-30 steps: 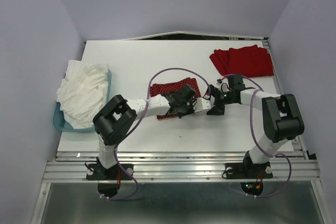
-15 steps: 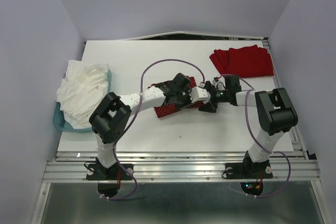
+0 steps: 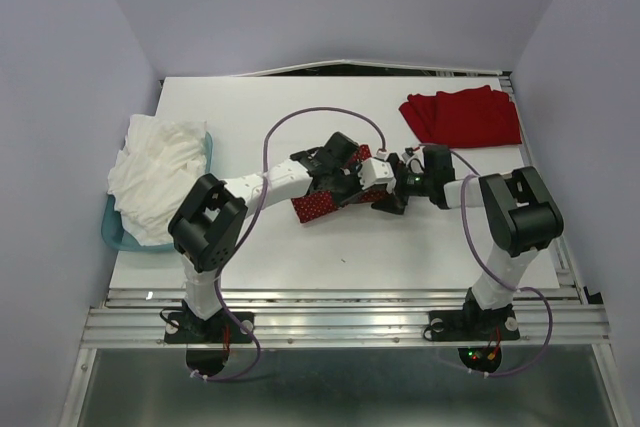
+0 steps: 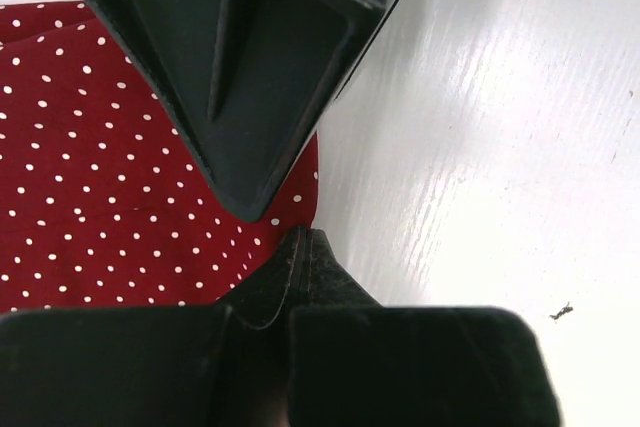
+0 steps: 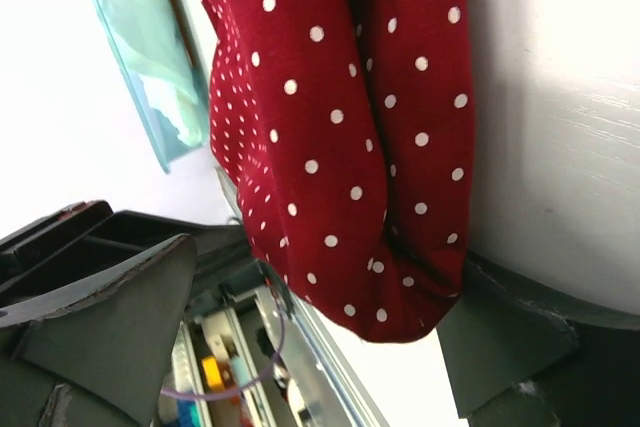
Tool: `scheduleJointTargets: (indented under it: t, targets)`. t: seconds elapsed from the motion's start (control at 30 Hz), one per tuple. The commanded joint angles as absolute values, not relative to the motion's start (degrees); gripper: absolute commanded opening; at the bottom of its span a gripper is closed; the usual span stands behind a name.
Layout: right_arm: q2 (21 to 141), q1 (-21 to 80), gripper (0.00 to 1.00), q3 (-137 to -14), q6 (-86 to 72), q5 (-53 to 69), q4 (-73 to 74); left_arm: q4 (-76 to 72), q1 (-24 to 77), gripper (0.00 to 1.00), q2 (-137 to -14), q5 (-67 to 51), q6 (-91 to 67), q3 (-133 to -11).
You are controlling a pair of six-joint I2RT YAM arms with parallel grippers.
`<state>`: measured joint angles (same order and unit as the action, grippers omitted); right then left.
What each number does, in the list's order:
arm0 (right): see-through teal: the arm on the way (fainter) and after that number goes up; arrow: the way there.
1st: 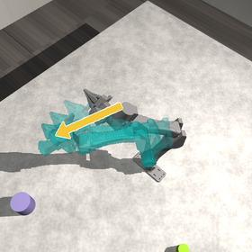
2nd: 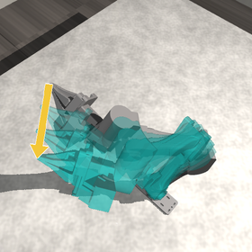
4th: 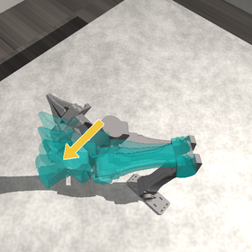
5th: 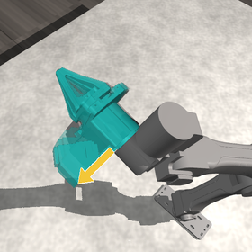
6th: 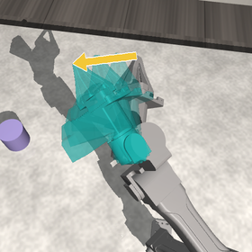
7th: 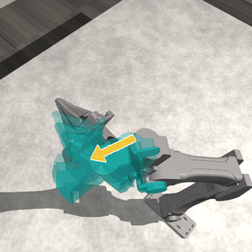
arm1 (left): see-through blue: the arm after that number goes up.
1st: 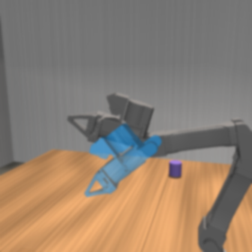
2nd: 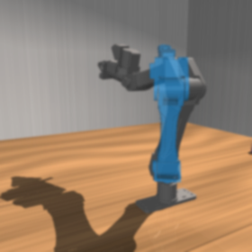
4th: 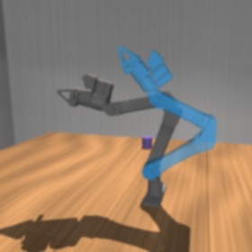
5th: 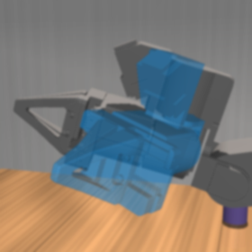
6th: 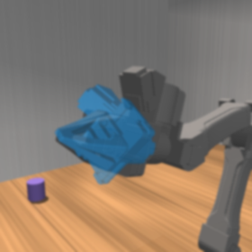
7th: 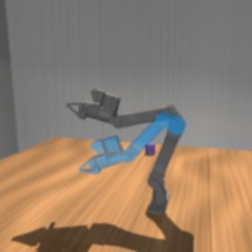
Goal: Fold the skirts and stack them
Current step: Neatly place the folded skirt to the corner
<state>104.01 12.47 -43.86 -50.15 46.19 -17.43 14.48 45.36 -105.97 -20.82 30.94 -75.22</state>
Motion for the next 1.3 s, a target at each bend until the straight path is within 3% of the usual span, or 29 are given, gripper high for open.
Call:
scheduleJointTargets:
  t: [0.0,0.23,0.33,0.57,0.63,0.67,0.77,0.9,0.97,1.27]
  targets:
    - [105.29,13.8,1.0,-40.61,-53.87,35.69,-20.73,15.47,45.09,0.0,-105.29,-23.99,30.58,-78.13]
    - [108.19,13.8,0.95,-40.7,-55.37,30.06,-27.94,16.61,45.09,0.0,-106.08,-25.05,31.2,-78.31]
    - [108.98,14.33,0.84,-40.61,-54.67,28.13,-29.53,16.44,45.09,0.0,-106.52,-25.05,31.11,-78.4]
    - [108.11,15.38,0.42,-43.5,-48.35,26.11,-27.69,15.64,45.09,0.01,-107.4,-24.52,28.92,-79.28]
    - [106.53,15.38,0.24,-45.17,-42.38,24.62,-25.77,15.91,45.17,0.11,-106.79,-24.26,28.13,-79.45]
    - [106.26,15.38,0.12,-48.22,-40.54,23.22,-21.49,16.0,45.0,0.22,-106.18,-24.08,27.69,-79.28]
    - [104.16,15.38,0.01,-54.2,-27.74,21.02,-14.01,16.43,44.13,0.34,-102.58,-22.78,26.03,-78.49]
    - [102.74,15.38,0.01,-61.33,-13.83,16.71,-4.85,18.89,41.23,0.36,-97.22,-22.41,24.87,-78.05]
    - [103.36,15.38,0.01,-63.97,-9.43,12.33,-0.73,19.95,40.08,0.41,-95.98,-22.76,24.87,-78.13]
    - [110.12,11.17,0.01,-74.7,11.15,5.28,2.46,21.27,37.0,0.46,-92.2,-21.36,24.35,-76.29]
